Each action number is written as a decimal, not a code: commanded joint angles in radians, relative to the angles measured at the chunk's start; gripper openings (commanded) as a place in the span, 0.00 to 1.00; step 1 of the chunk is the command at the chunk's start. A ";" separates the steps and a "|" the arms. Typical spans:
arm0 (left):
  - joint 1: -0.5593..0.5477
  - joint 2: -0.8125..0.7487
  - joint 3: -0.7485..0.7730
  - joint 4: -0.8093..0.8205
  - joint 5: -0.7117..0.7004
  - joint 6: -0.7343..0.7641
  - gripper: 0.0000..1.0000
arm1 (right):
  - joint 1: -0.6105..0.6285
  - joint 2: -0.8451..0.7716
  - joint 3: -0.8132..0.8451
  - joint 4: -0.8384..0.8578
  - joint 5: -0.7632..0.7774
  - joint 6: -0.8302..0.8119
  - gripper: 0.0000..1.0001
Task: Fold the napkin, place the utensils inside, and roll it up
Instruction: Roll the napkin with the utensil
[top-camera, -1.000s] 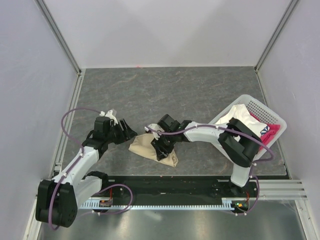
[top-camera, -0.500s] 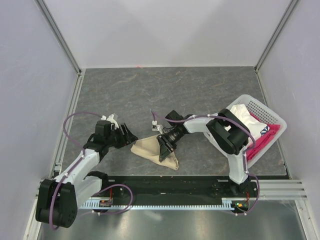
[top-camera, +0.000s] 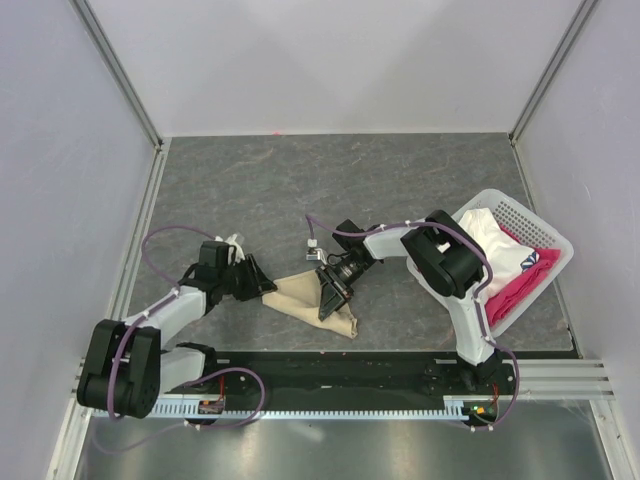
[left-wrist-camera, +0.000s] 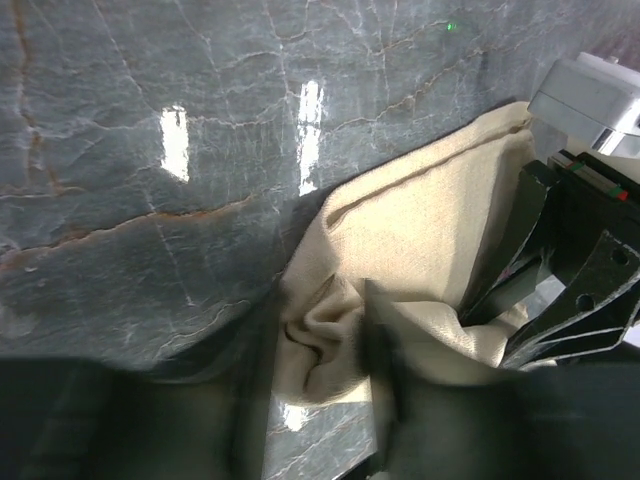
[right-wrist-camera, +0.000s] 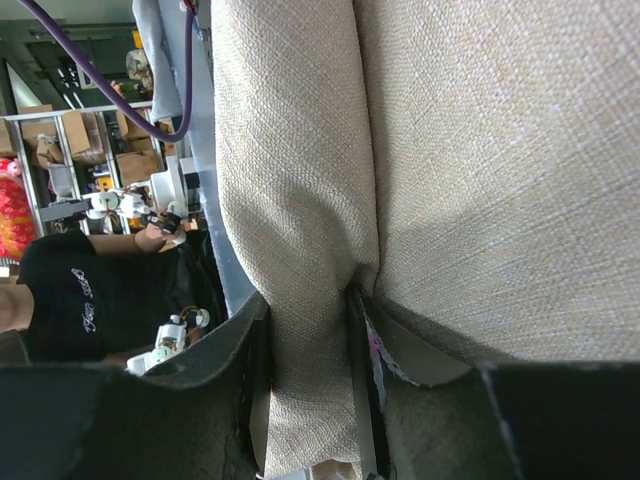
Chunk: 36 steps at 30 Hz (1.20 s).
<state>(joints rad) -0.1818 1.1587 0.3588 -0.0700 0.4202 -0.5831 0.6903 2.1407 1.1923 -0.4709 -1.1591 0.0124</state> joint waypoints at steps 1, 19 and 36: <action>-0.001 0.053 0.008 0.052 0.035 -0.004 0.31 | -0.015 0.045 0.013 0.009 0.091 -0.055 0.21; -0.002 0.202 0.106 -0.007 0.049 0.005 0.02 | 0.142 -0.301 0.079 0.001 0.711 -0.003 0.76; -0.002 0.197 0.117 -0.010 0.060 0.003 0.02 | 0.457 -0.309 -0.017 0.133 1.243 -0.077 0.81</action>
<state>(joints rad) -0.1818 1.3495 0.4522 -0.0647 0.4828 -0.5934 1.1458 1.7786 1.1725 -0.3508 0.0116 -0.0490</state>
